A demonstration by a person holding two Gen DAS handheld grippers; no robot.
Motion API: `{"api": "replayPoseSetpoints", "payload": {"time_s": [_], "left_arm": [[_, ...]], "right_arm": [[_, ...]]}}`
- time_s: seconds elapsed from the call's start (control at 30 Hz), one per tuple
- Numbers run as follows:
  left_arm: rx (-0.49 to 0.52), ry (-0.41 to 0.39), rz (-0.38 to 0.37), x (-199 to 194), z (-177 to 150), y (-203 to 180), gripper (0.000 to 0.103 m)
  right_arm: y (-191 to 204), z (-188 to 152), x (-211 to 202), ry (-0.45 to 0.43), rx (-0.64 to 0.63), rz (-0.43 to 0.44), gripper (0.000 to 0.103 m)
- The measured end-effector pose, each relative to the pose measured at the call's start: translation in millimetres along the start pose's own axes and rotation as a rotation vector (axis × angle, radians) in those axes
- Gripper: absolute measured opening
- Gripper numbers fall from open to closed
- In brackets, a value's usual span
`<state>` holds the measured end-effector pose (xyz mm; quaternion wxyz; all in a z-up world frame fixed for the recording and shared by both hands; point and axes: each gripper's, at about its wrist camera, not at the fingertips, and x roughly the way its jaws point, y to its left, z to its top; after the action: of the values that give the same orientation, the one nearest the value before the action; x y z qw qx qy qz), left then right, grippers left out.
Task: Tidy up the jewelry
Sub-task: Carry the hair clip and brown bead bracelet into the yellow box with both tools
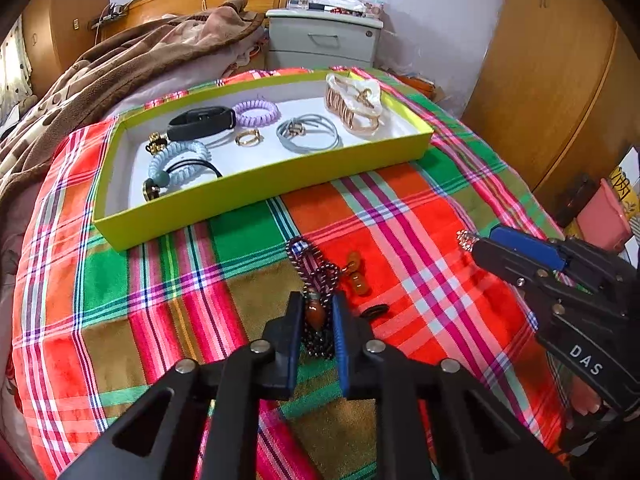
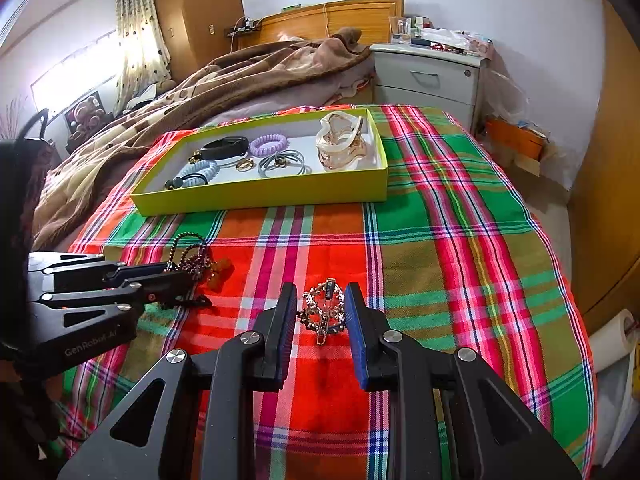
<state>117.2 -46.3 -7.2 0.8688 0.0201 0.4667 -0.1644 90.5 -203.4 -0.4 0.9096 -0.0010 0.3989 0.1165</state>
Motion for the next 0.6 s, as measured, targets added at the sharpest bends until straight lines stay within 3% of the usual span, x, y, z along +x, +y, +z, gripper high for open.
{"api": "replayPoseSetpoints", "payload": {"time_s": [0.6], "left_arm": [[-0.027,-0.109,-0.014,-39.9,15.0,12.9,0.011]], "right_arm": [[10.5,17.7,-15.9,-0.053,-0.023,-0.008,0.025]]}}
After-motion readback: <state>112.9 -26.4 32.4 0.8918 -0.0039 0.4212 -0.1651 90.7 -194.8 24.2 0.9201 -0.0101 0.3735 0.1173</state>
